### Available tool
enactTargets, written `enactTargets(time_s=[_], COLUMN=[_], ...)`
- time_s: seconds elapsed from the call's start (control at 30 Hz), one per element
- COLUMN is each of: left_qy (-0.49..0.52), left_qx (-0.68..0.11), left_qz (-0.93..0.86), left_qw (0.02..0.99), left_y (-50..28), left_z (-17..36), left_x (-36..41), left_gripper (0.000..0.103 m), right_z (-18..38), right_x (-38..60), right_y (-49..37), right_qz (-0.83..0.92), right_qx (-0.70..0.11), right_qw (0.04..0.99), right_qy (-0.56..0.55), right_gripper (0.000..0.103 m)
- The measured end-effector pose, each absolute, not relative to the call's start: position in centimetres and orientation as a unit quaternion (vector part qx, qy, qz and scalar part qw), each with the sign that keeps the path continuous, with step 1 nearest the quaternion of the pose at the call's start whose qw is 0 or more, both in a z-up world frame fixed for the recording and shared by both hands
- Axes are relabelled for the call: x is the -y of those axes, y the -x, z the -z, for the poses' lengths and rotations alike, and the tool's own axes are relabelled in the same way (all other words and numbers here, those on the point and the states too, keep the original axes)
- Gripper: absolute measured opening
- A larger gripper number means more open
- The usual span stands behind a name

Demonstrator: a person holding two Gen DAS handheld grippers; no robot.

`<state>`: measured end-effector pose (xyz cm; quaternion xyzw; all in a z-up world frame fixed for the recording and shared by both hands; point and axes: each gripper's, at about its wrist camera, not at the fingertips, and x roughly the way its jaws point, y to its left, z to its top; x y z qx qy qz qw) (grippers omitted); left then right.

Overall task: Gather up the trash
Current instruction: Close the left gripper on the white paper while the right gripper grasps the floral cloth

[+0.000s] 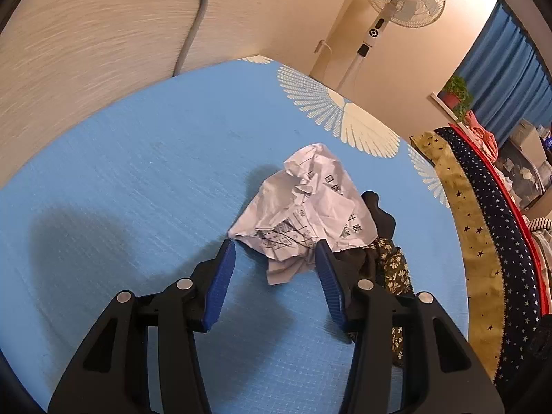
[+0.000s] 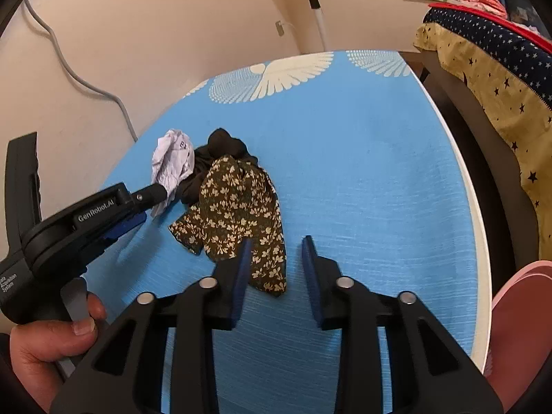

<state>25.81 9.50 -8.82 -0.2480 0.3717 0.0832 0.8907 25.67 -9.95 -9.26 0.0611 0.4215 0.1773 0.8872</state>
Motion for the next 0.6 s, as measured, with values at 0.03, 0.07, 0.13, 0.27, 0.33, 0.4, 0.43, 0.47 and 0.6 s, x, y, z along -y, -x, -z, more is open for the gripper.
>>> enactTargets(time_s=[0.03, 0.07, 0.13, 0.27, 0.33, 0.4, 0.43, 0.47, 0.6], left_qy=[0.245, 0.242, 0.240, 0.229, 0.223, 0.217, 0.213, 0.210, 0.210], left_qx=[-0.373, -0.373, -0.376, -0.372, -0.370, -0.364, -0.360, -0.357, -0.346], left_qz=[-0.082, -0.079, -0.072, -0.070, -0.072, -0.076, -0.078, -0.080, -0.081], left_qw=[0.891, 0.892, 0.892, 0.897, 0.899, 0.903, 0.905, 0.907, 0.911], left_y=[-25.8, -25.8, -25.9, -25.8, -25.6, -25.5, -25.3, -25.2, -24.5], left_z=[8.8, 8.8, 8.8, 8.5, 8.3, 7.8, 7.5, 7.2, 6.2], left_x=[-9.3, -9.2, -9.1, -8.7, -8.7, -8.8, -8.7, -8.8, -9.0], left_gripper=[0.047, 0.042, 0.035, 0.025, 0.006, 0.000, 0.000, 0.000, 0.000], right_z=[9.3, 9.3, 9.3, 9.1, 8.7, 8.2, 7.8, 7.4, 5.4], right_x=[9.8, 9.8, 9.8, 9.9, 10.0, 10.1, 10.2, 10.3, 10.6], right_y=[-25.7, -25.7, -25.5, -25.3, -25.0, -24.9, -24.7, -24.5, -23.6], right_qz=[-0.179, -0.180, -0.183, -0.187, -0.186, -0.186, -0.187, -0.188, -0.191], right_qx=[-0.423, -0.424, -0.422, -0.414, -0.404, -0.396, -0.389, -0.384, -0.355], right_qw=[0.886, 0.886, 0.886, 0.888, 0.893, 0.896, 0.899, 0.901, 0.912], right_qy=[-0.059, -0.058, -0.058, -0.067, -0.069, -0.071, -0.073, -0.074, -0.080], right_gripper=[0.017, 0.011, 0.002, 0.001, 0.001, 0.001, 0.001, 0.001, 0.001])
